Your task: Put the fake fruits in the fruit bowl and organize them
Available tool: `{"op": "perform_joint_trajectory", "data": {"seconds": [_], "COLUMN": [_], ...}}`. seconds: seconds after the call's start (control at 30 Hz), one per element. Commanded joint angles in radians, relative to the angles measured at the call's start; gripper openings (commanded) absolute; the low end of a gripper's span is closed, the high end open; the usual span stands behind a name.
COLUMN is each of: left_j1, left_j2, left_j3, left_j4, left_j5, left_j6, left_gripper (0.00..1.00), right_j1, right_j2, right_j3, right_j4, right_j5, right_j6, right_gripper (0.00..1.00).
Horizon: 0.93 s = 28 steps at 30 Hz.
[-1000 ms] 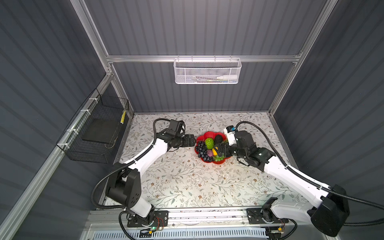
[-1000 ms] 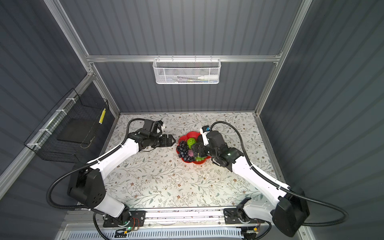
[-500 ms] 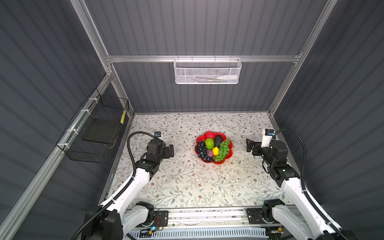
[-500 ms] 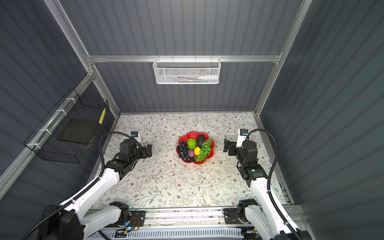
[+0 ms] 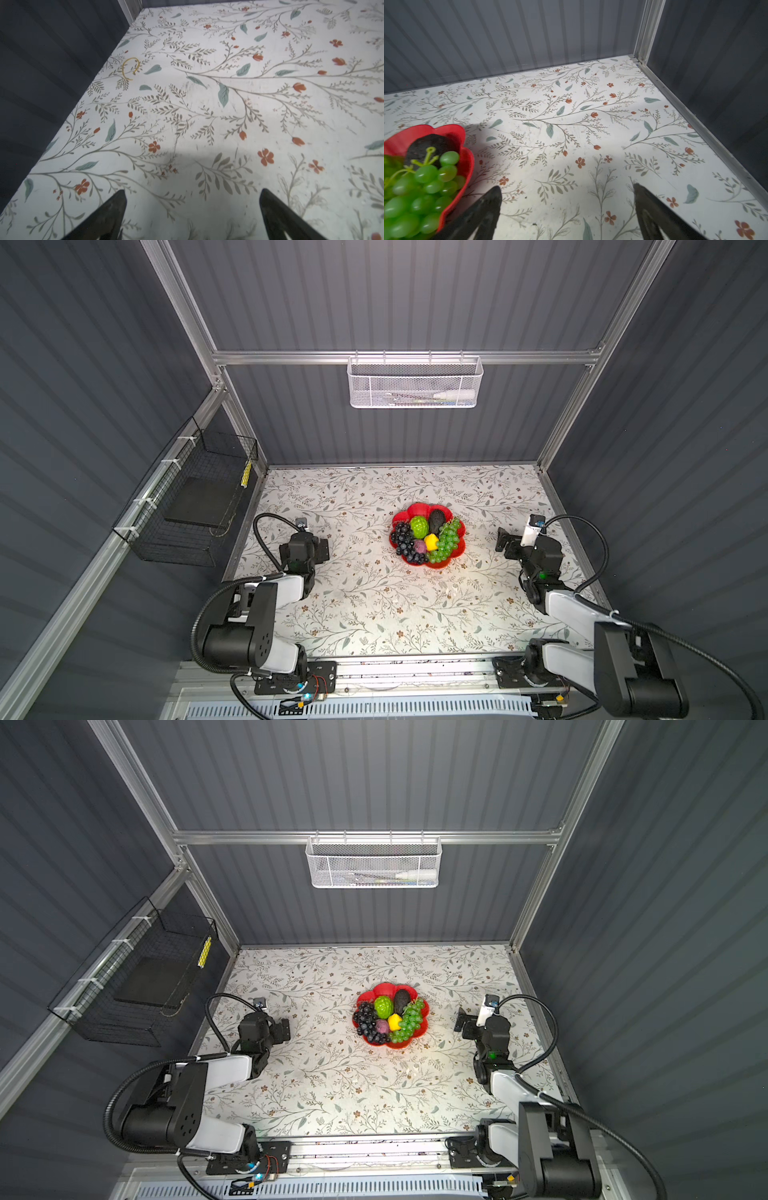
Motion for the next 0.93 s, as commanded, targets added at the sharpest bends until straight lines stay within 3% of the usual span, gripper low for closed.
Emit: {"op": "perform_joint_trajectory", "data": {"seconds": [0.0, 0.07, 0.13, 0.2, 0.23, 0.3, 0.37, 0.9], "left_j1": [0.027, 0.051, 0.053, 0.051, 0.051, 0.051, 0.051, 0.050], "left_j2": [0.062, 0.111, 0.175, 0.233, 0.215, 0.231, 0.215, 0.224], "left_j3": [0.034, 0.045, 0.039, 0.016, 0.031, 0.025, 0.037, 0.026], "left_j4": [0.185, 0.224, 0.284, 0.398, 0.324, 0.380, 0.312, 0.358], "left_j5": [0.041, 0.107, 0.111, 0.107, 0.114, 0.108, 0.109, 0.115], "left_j6": [0.026, 0.002, 0.000, 0.014, 0.003, 0.013, 0.008, 0.015], "left_gripper": [1.00, 1.00, 1.00, 1.00, 1.00, 1.00, 1.00, 1.00], "right_j1": [-0.022, -0.038, -0.043, -0.044, -0.044, -0.045, -0.045, -0.046], "right_j2": [0.111, 0.167, 0.235, 0.210, 0.215, 0.231, 0.221, 0.227], "right_j3": [0.004, 0.035, 0.046, 0.056, 0.057, 0.055, 0.059, 0.057], "right_j4": [0.247, 0.230, 0.272, 0.213, 0.218, 0.251, 0.223, 0.237], "right_j5": [0.006, -0.031, -0.061, -0.079, -0.091, -0.089, -0.088, -0.102], "right_j6": [-0.027, -0.020, -0.023, -0.028, -0.033, -0.030, -0.031, -0.033], "right_gripper": [0.99, 0.99, 0.99, 0.99, 0.99, 0.99, 0.99, 0.99]}}
